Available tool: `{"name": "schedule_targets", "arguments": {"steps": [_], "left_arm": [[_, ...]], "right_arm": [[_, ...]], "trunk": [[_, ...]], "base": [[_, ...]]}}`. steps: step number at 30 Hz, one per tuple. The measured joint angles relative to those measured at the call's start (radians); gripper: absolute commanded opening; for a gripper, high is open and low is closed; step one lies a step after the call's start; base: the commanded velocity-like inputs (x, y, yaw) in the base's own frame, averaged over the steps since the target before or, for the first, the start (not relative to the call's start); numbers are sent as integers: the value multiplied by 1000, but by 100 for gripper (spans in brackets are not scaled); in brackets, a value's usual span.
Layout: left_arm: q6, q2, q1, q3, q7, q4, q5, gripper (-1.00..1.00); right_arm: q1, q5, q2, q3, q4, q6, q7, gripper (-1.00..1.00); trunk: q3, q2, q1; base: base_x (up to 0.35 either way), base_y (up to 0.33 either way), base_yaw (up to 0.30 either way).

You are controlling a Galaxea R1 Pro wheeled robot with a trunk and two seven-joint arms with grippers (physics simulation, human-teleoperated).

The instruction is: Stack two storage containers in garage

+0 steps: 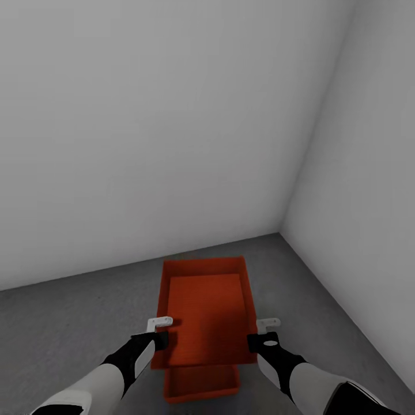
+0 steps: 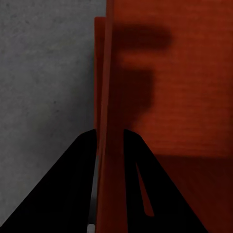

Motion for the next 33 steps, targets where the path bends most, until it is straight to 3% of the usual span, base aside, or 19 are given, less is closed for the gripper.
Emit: {"name": "schedule_targets", "arguments": {"steps": [33], "left_arm": [[0, 0, 0, 2, -1, 0, -2, -100]], "right_arm": [[0, 2, -1, -2, 0, 0, 2, -100]], "trunk": [[-44, 0, 0]], "base": [[0, 0, 0]]}}
